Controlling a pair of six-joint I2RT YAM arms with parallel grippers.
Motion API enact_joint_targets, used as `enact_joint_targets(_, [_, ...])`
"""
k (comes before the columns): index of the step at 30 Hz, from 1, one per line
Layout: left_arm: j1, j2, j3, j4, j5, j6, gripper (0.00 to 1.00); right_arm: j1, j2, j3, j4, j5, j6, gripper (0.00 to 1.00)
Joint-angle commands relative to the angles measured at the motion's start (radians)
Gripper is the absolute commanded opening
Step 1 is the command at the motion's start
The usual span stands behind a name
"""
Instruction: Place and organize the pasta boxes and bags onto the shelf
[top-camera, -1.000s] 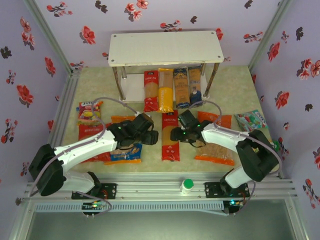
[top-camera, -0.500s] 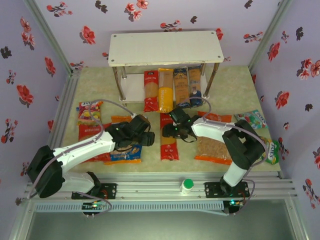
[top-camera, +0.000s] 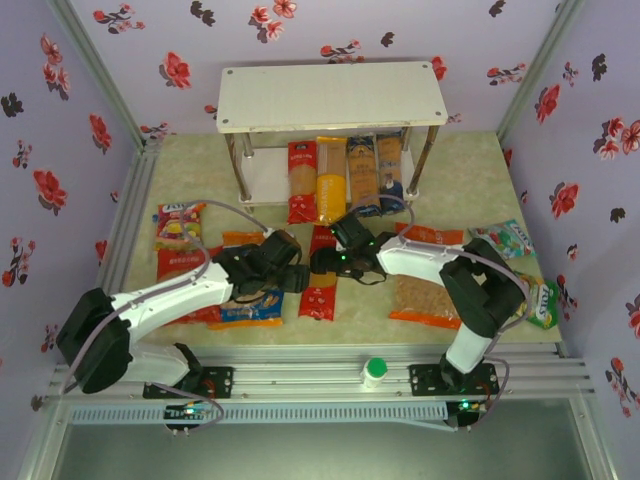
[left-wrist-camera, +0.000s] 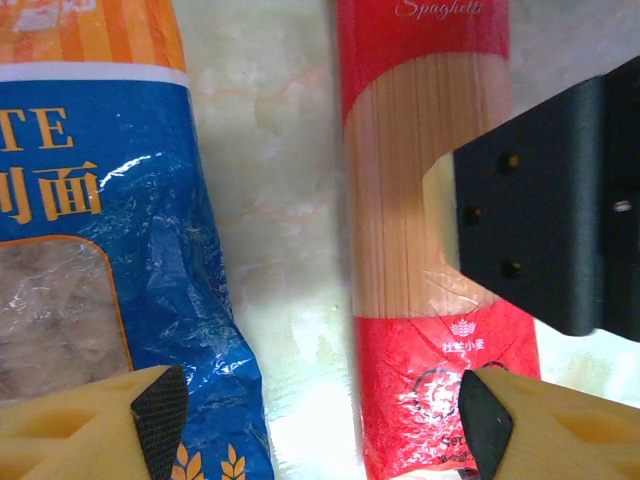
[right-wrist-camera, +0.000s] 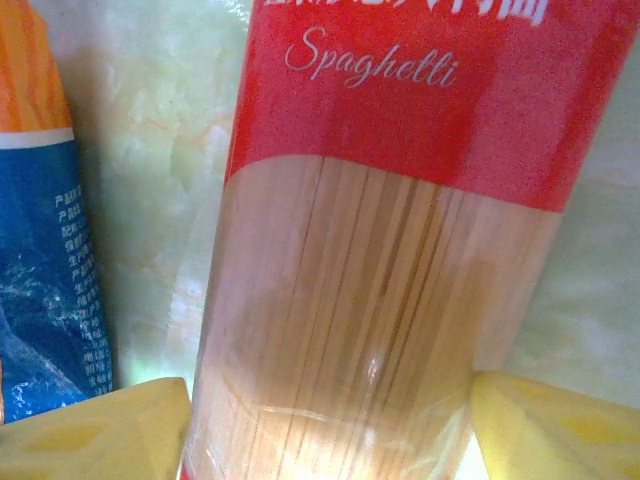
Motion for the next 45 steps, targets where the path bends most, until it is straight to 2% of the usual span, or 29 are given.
enact_joint_targets(1, [0.000, 0.049, 0.024, -0.003, 0.010, 0.024, 0.75, -0.015, -0.123, 0.003, -0.105, 0.095, -0.038, 0.80])
enact_joint_targets(3, [-0.010, 0.090, 0.058, -0.016, 0.009, 0.043, 0.76, -0.036, -0.197, 0.008, -0.181, 0.160, -0.065, 0.85])
enact_joint_targets(7, [-0.042, 0.189, 0.140, -0.043, -0.003, 0.074, 0.79, -0.110, -0.350, 0.008, -0.346, 0.270, -0.118, 0.88])
enact_joint_targets(12, [-0.057, 0.273, 0.193, -0.015, 0.040, 0.093, 0.82, -0.193, -0.521, -0.034, -0.399, 0.297, -0.148, 0.92])
enact_joint_targets(15, [-0.059, 0.319, 0.223, -0.005, 0.091, 0.112, 0.85, -0.208, -0.568, -0.045, -0.400, 0.301, -0.152, 0.93])
enact_joint_targets(17, [-0.060, 0.356, 0.239, -0.011, 0.115, 0.124, 0.87, -0.210, -0.573, -0.047, -0.397, 0.296, -0.153, 0.93])
enact_joint_targets(19, [-0.060, 0.387, 0.244, -0.006, 0.146, 0.134, 0.94, -0.210, -0.567, -0.047, -0.389, 0.288, -0.153, 0.93])
enact_joint_targets(22, [-0.059, 0.410, 0.231, 0.045, 0.238, 0.138, 0.98, -0.210, -0.559, -0.050, -0.369, 0.269, -0.152, 0.93])
enact_joint_targets(35, [-0.041, 0.466, 0.224, 0.013, 0.252, 0.104, 1.00, -0.211, -0.558, -0.048, -0.330, 0.269, -0.160, 0.96])
enact_joint_targets(45, [-0.034, 0.553, 0.293, -0.051, 0.217, 0.123, 1.00, -0.219, -0.556, -0.041, -0.325, 0.265, -0.173, 0.97])
